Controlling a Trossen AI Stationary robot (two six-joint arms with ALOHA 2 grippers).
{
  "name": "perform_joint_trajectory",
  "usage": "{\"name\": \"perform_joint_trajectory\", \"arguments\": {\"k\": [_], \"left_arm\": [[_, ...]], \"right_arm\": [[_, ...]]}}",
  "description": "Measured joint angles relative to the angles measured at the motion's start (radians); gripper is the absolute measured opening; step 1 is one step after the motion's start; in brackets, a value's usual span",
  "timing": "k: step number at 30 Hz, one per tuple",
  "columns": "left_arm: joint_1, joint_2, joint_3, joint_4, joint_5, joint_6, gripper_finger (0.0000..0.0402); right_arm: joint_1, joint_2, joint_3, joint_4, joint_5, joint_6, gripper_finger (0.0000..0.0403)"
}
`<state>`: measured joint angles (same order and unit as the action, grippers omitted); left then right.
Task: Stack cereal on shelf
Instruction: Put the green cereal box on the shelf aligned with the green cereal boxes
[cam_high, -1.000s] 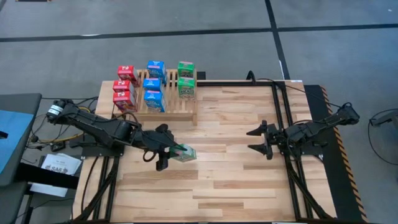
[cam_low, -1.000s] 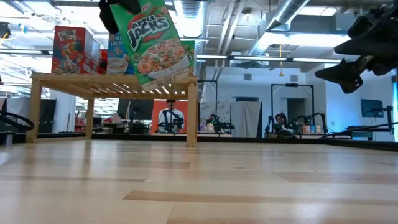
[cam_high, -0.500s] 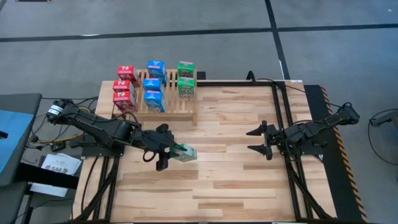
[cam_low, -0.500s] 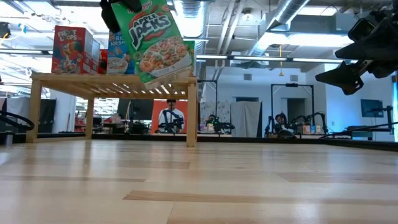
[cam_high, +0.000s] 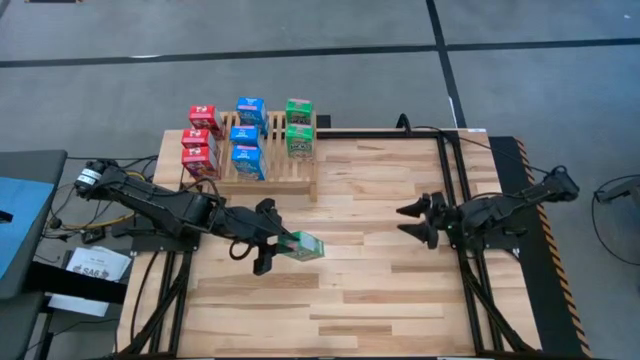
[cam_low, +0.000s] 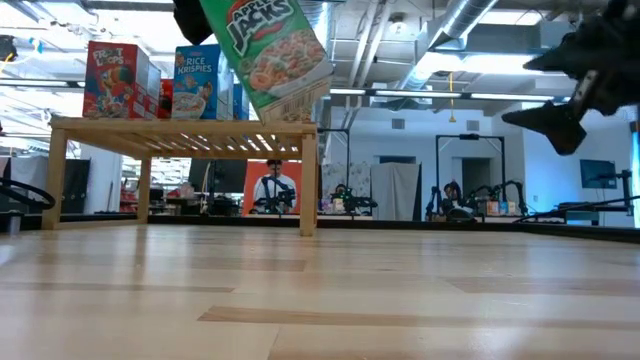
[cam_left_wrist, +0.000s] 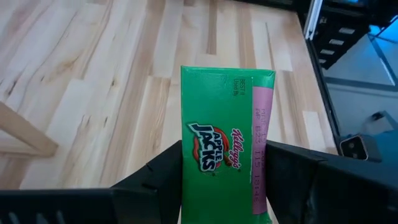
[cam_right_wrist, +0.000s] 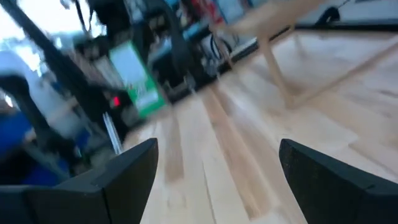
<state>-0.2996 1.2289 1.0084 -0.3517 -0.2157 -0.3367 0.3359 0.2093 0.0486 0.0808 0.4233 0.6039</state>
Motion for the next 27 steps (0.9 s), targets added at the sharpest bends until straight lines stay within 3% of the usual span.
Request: {"name": "perform_joint_trajectory", "arguments": {"k": [4,11,19,27], "left_arm": [[0.0,0.0,0.019,0.003,0.001,0.0,0.0167],[0.0,0.0,0.103,-0.039,0.001,-0.007,0.0167],[0.0,0.0,0.15,-0.086,0.0,-0.017,0.0167],[0.002,0.0,0.149,-0.119,0.0,-0.044,0.0167]], "right_arm": [[-0.036,0.0,0.0,0.162,0.005,-0.018,0.0358],[-0.091,0.0,0.0,0.47,0.02,-0.203,0.0358],[-0.123,0.049,0.103,0.472,0.024,-0.372,0.0358],[-0.123,0.265,0.263,0.426,0.023,-0.463,0.0358]]}}
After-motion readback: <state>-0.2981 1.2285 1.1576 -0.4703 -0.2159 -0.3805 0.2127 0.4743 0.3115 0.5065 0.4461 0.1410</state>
